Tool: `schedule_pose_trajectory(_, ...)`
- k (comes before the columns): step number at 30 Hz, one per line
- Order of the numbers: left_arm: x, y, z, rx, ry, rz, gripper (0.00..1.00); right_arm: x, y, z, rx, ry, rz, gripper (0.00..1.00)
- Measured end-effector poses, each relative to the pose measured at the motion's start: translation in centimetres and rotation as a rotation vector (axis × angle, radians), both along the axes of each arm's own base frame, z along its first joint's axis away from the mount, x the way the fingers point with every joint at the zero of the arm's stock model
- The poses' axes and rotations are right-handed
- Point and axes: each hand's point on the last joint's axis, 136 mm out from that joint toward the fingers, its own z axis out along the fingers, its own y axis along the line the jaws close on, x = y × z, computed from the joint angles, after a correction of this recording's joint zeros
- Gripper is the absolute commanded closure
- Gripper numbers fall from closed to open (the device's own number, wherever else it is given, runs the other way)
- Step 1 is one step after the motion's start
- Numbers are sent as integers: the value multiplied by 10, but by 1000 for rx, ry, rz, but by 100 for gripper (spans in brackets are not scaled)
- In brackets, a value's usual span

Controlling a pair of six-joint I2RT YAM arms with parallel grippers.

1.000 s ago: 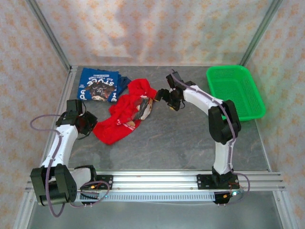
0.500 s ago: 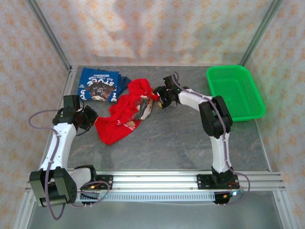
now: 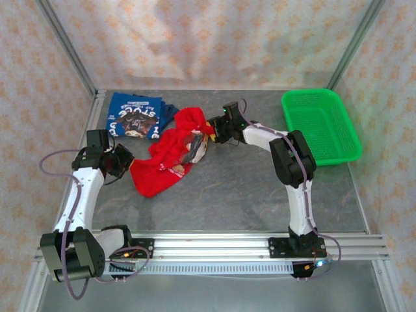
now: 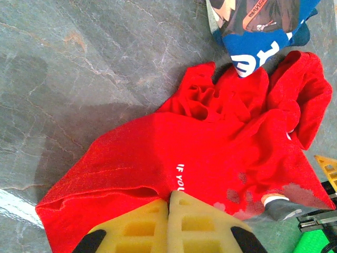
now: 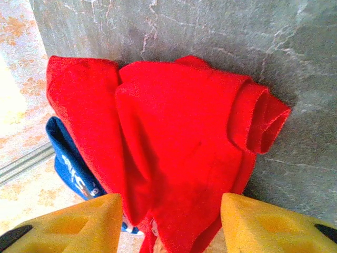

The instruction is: Fold and stack the t-shirts

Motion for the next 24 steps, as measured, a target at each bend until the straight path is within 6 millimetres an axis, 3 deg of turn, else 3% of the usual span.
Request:
schedule_pose_trajectory(11, 0, 0, 0, 1, 0, -1, 100, -4, 5, 2, 33, 27, 6, 49)
schedule_pose_trajectory(18, 0, 0, 0, 4, -1, -5, 100, -20, -2, -13, 20, 79, 0, 49)
schedule_pose_trajectory(24, 0, 0, -2, 3, 5, -5, 100, -21, 0, -12, 32, 86, -9, 49)
